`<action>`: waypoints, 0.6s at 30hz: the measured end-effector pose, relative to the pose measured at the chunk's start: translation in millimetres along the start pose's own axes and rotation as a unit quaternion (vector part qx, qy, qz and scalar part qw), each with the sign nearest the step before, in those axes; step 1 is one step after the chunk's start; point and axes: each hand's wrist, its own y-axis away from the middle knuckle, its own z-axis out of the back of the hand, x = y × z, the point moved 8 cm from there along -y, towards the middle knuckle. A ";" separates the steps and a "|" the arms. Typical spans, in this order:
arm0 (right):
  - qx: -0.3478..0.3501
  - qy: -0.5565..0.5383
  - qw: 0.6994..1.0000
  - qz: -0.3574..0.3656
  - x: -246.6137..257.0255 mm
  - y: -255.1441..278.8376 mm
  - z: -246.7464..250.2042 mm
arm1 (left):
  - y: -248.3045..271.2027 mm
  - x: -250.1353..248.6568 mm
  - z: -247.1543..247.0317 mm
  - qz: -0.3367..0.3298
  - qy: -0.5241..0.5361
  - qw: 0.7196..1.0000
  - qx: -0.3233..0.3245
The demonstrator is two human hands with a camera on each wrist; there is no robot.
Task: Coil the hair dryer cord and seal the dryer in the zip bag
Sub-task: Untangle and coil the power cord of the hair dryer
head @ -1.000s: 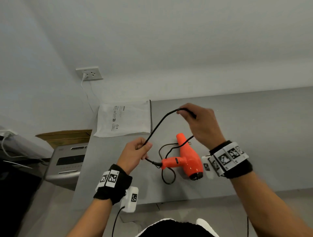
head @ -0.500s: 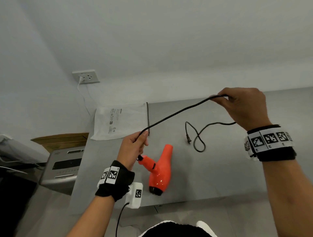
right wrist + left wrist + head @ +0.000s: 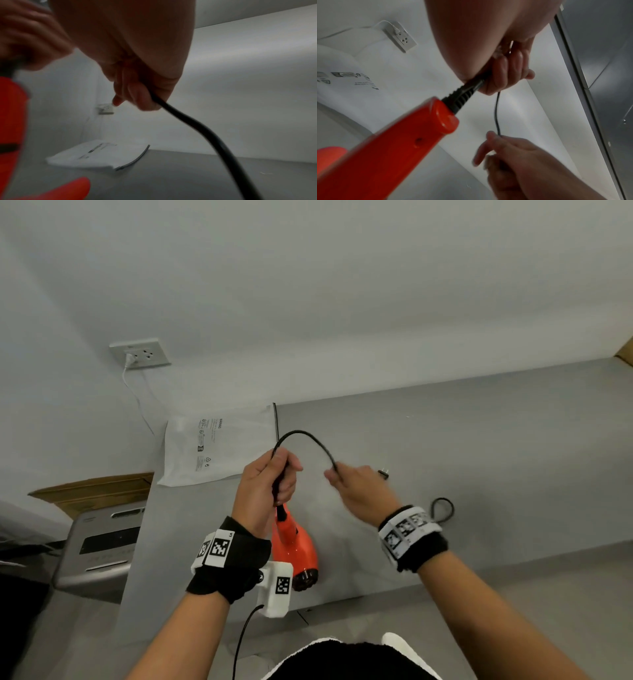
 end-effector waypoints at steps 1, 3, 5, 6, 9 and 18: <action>0.041 0.033 0.999 0.006 5.6 3.9 -17.5 | -0.1 -0.7 -3.6 -0.007 -0.008 1.000 0.000; 0.111 0.073 0.990 0.036 21.7 17.3 -45.7 | -0.4 -2.0 -9.6 -0.012 -0.021 1.000 -0.003; 0.142 0.098 0.982 0.080 34.6 31.1 -62.1 | -2.1 -0.4 -15.0 -0.005 -0.022 1.000 -0.002; 0.147 0.113 0.977 0.104 40.7 37.3 -65.8 | -3.1 1.9 -16.4 0.001 -0.026 1.000 -0.001; 0.136 0.180 0.957 0.185 58.7 52.9 -62.7 | -4.7 9.8 -17.2 0.020 -0.067 0.998 -0.004; -0.055 0.146 0.959 0.239 78.7 54.8 60.6 | -1.7 7.6 -27.6 0.015 -0.232 0.971 0.055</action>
